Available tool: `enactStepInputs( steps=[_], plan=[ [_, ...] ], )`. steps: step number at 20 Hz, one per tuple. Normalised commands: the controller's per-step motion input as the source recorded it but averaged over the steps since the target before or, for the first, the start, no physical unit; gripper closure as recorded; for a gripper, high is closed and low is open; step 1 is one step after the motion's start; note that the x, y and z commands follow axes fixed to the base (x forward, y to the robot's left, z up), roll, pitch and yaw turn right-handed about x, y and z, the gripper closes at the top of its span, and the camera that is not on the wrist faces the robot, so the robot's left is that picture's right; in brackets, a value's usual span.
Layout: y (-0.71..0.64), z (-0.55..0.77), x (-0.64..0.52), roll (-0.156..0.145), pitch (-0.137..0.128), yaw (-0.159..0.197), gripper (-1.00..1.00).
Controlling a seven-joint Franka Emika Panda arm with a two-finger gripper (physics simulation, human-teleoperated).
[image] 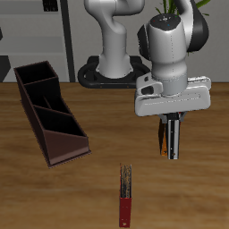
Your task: Place the striped book into the right desk caddy's back compartment
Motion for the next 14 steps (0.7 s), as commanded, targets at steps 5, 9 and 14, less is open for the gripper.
enactStepInputs(
  steps=[5, 9, 14],
  plan=[
    [-0.17, 0.42, -0.23, -0.005, -0.061, 0.018, 1.0],
    [-0.23, 0.37, -0.32, -0.02, -0.041, 0.014, 1.0],
    [-0.24, 0.35, -0.48, -0.006, -0.055, 0.044, 1.0]
  ],
)
